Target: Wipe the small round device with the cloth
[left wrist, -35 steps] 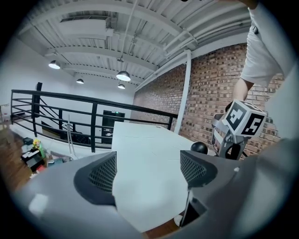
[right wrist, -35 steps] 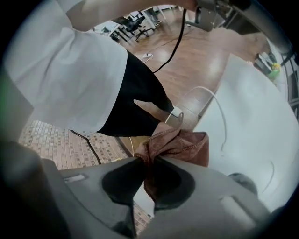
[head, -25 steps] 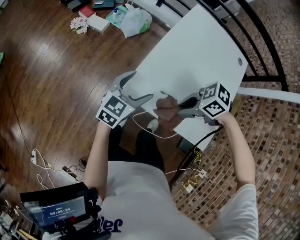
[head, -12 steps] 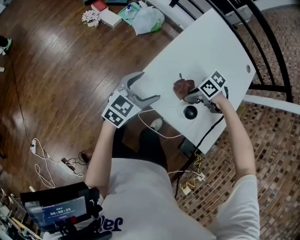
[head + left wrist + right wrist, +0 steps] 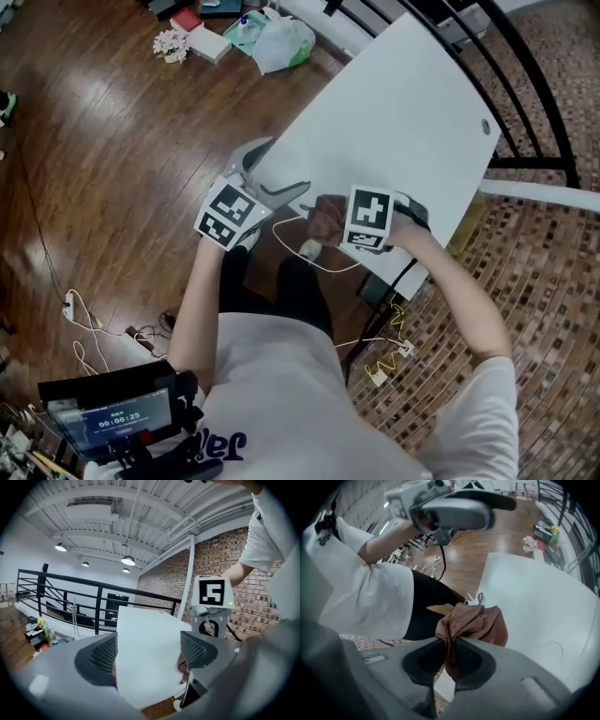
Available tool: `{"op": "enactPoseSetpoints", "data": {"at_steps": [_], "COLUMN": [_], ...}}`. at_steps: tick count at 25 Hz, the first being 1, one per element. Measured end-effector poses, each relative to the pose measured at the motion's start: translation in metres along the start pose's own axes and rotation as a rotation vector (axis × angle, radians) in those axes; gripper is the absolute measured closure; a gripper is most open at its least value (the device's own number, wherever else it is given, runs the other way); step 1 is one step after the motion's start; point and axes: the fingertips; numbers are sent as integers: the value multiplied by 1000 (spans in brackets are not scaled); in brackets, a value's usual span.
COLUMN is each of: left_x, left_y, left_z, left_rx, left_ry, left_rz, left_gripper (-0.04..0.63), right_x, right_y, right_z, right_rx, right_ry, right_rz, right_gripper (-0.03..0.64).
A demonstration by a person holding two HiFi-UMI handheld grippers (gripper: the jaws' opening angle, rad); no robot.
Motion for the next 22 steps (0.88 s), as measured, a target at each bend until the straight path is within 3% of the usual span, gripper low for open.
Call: {"op": "enactPoseSetpoints", "data": {"at_steps": [4, 9, 13, 15, 19, 22], "left_x": [-8, -19, -26, -28, -27, -22], "left_y": [4, 5, 7, 6, 1, -1], "left_z": [-9, -24, -37, -40, -39, -32], "left_rx": [-14, -31, -41, -42, -39, -41], "left_ry": [-37, -83, -104, -106, -96, -85], "left_rz": [3, 15, 28, 33, 36, 44], "left_gripper": [144, 144, 144, 144, 144, 144], "right_x": [-26, -50, -32, -20, -24, -13], "right_y": [-24, -79, -105, -95, -72, -40], "right_z": [37, 57, 55, 57, 41, 23], "right_rx": [-14, -161, -284, -276, -166, -99], "right_ry": [-23, -10, -15, 2, -52, -96], "right_rz": [48, 36, -91, -141, -52, -76], "right_gripper": [581, 581, 581, 581, 581, 581]}}
Point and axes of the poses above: the fingertips, and each gripper's own axes: x backward along the fingers, z to its left, y out of its top, and after that the axes turned 7 degrees about x, right-handed
